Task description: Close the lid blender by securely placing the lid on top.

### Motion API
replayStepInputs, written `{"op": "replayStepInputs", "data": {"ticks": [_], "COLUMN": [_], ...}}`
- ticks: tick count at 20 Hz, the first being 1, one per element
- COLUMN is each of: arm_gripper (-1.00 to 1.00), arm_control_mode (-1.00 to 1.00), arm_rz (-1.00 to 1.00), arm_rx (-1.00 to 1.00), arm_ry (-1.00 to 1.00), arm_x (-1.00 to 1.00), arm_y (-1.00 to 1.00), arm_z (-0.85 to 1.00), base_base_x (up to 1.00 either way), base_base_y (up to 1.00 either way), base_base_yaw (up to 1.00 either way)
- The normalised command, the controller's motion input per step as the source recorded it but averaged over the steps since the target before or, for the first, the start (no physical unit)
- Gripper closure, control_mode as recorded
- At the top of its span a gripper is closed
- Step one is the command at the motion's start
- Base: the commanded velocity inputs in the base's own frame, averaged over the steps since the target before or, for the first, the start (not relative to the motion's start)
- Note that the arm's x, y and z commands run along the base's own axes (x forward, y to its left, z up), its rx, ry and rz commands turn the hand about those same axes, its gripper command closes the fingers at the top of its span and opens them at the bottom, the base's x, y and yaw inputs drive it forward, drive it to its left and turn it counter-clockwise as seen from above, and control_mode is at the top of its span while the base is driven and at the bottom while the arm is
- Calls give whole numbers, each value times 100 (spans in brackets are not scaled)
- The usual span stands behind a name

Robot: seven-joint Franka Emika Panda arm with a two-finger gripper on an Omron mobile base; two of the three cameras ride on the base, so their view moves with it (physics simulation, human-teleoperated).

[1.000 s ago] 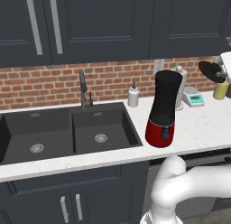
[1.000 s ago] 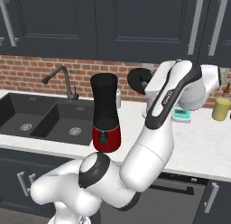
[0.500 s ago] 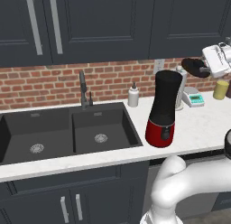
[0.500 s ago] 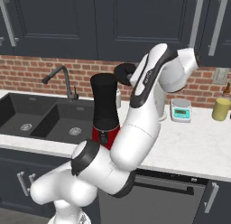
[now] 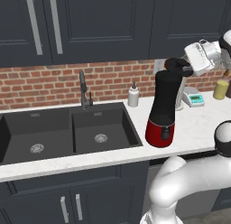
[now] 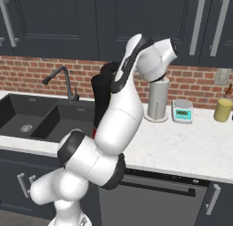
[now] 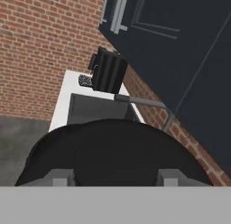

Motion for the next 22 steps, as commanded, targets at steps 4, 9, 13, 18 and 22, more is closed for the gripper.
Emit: {"op": "replayStepInputs", "data": {"ticks": [4, 9, 13, 18, 22], "arm_gripper": [100, 100, 100, 100, 100], "arm_control_mode": [-100, -100, -100, -100, -100], "arm_rz": [0, 0, 0, 0, 0], "arm_rx": [-8, -6, -4, -2, 0], "arm_ry": [0, 0, 2, 2, 0], "arm_x": [5, 6, 15, 22, 19], "arm_y": [41, 21, 9, 1, 0], "arm_z": [-4, -12, -14, -13, -10], "base_base_x": [0, 0, 0, 0, 0], "base_base_y": [0, 0, 0, 0, 0], "base_base_yaw": [0, 0, 0, 0, 0]}}
